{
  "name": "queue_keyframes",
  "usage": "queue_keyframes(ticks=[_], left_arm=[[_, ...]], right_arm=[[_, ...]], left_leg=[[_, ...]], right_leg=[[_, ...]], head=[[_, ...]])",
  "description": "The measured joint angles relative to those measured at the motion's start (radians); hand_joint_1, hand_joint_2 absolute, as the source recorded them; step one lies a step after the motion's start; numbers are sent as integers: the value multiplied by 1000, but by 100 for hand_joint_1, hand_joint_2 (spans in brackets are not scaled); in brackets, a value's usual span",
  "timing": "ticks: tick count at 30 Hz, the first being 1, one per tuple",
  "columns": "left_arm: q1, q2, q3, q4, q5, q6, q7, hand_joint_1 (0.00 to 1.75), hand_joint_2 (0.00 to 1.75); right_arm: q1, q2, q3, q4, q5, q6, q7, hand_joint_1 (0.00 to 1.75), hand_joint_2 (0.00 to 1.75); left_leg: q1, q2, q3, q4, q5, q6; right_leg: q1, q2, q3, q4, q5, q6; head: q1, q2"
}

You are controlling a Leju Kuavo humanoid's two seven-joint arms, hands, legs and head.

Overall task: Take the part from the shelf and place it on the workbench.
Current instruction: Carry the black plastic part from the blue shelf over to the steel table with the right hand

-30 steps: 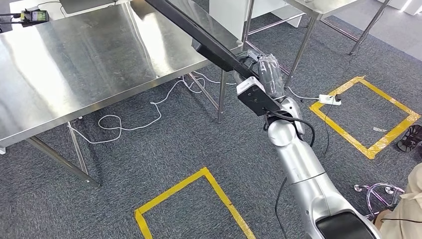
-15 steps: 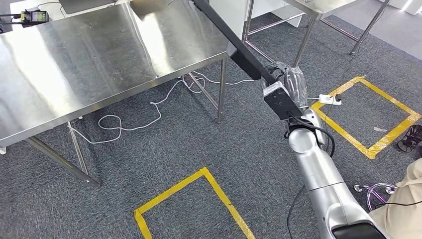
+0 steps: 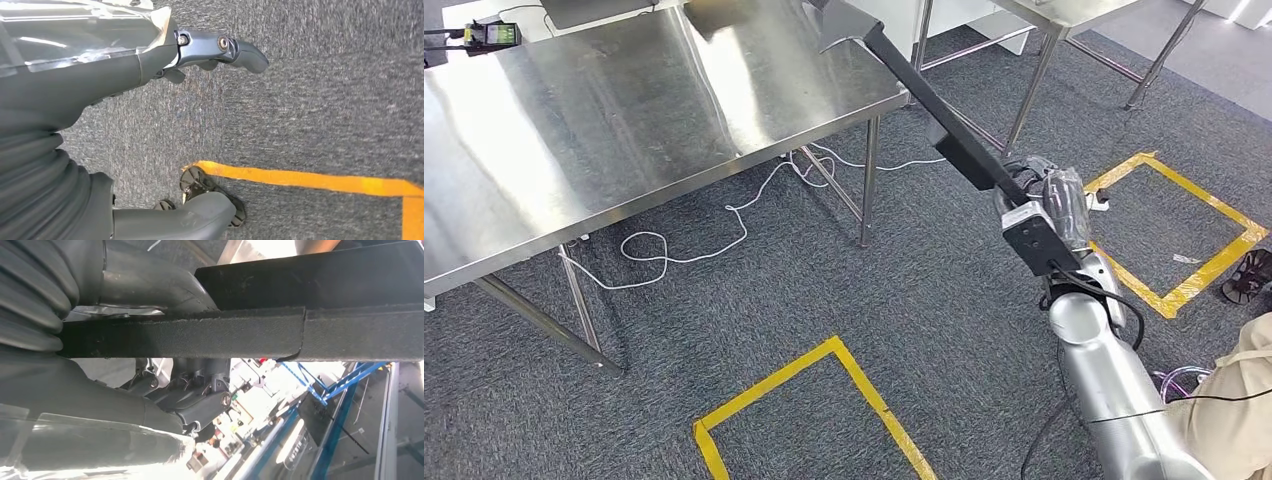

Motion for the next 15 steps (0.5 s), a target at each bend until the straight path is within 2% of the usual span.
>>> queue_keyframes(ticks=[7, 15], left_arm=[[0, 0, -13, 3, -5, -3, 18, 0, 175], [0, -2, -13, 12, -4, -2, 49, 0, 175]], right_arm=[[-36, -36, -5, -14, 16, 9, 12, 175, 175], [-209, -44, 19, 2, 65, 20, 58, 175, 175]], left_leg=[[0, 0, 0, 0, 0, 0], [0, 0, 0, 0, 1, 1]], right_leg=[[0, 0, 1, 0, 0, 0], [0, -1, 1, 0, 0, 0]], head=[[0, 0], [0, 0]])
